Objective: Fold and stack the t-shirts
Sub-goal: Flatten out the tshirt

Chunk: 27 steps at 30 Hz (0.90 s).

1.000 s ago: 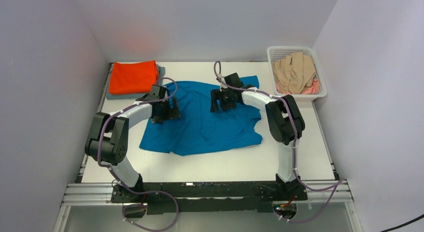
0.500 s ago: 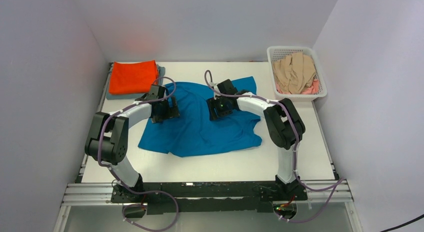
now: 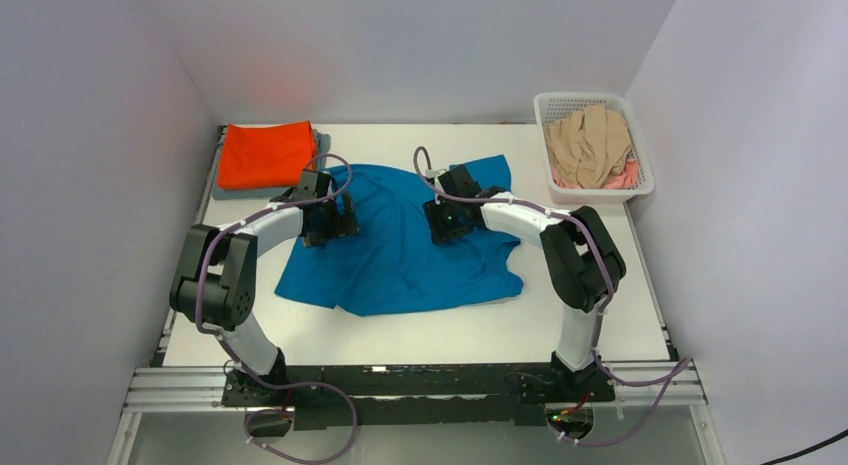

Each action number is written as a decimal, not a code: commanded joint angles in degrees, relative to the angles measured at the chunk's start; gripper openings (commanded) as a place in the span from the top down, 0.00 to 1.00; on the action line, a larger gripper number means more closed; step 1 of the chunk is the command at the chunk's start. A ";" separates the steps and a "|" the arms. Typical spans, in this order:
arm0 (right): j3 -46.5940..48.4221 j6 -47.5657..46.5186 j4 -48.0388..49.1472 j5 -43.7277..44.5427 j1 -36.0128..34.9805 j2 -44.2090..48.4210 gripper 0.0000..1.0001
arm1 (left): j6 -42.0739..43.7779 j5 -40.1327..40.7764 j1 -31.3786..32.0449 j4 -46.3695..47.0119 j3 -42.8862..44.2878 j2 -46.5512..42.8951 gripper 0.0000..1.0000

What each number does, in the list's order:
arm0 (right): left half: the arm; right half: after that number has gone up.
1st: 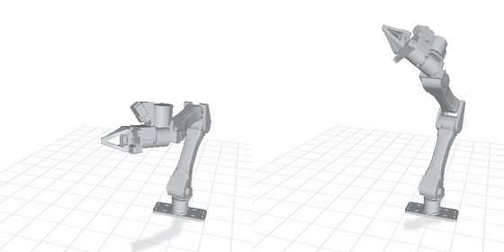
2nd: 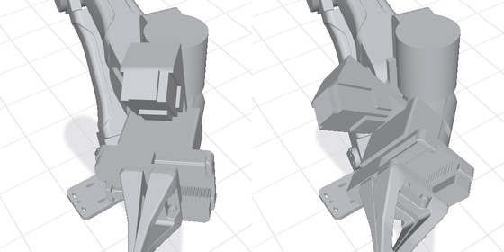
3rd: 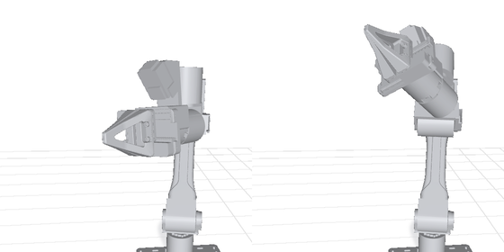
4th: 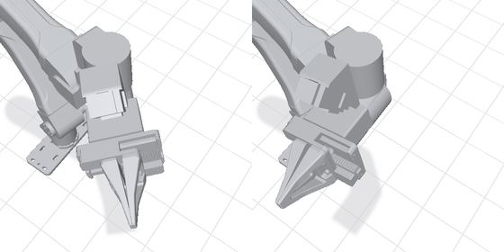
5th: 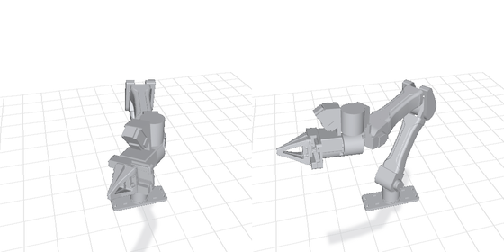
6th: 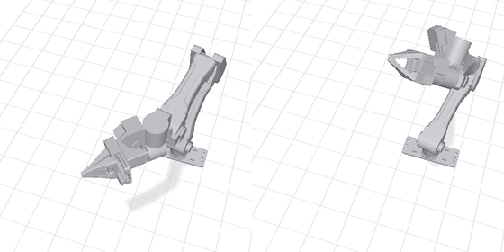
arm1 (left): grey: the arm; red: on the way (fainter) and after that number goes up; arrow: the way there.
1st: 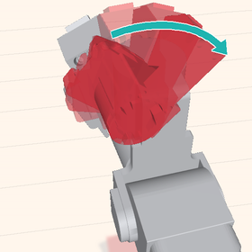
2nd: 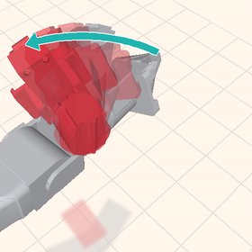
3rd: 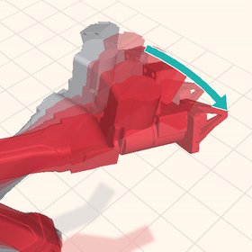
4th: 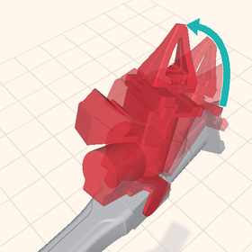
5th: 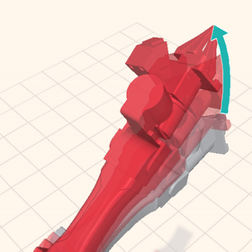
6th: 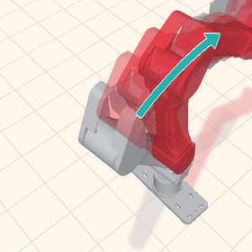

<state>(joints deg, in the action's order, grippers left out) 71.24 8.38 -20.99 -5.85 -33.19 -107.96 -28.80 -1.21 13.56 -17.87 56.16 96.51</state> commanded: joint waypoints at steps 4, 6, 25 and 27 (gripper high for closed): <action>1.16 -1.97 3.74 1.44 -1.93 1.93 0.48 | -0.83 1.04 -0.38 0.27 0.04 0.56 0.01; 2.55 -2.13 3.58 1.50 -1.95 0.71 0.48 | -0.82 1.04 -0.38 0.20 0.09 0.66 0.01; 6.29 -5.00 0.10 4.94 -3.02 -4.09 0.63 | -0.56 1.04 -0.40 0.37 0.20 1.12 0.00; 6.49 -4.62 0.22 5.77 -3.10 -4.44 0.73 | -0.47 1.04 -0.40 0.48 0.25 1.14 0.01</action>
<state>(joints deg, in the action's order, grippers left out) 74.96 4.34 -20.53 -3.03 -35.86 -111.92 -29.21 -1.13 13.45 -17.80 56.16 96.60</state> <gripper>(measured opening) 0.335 0.994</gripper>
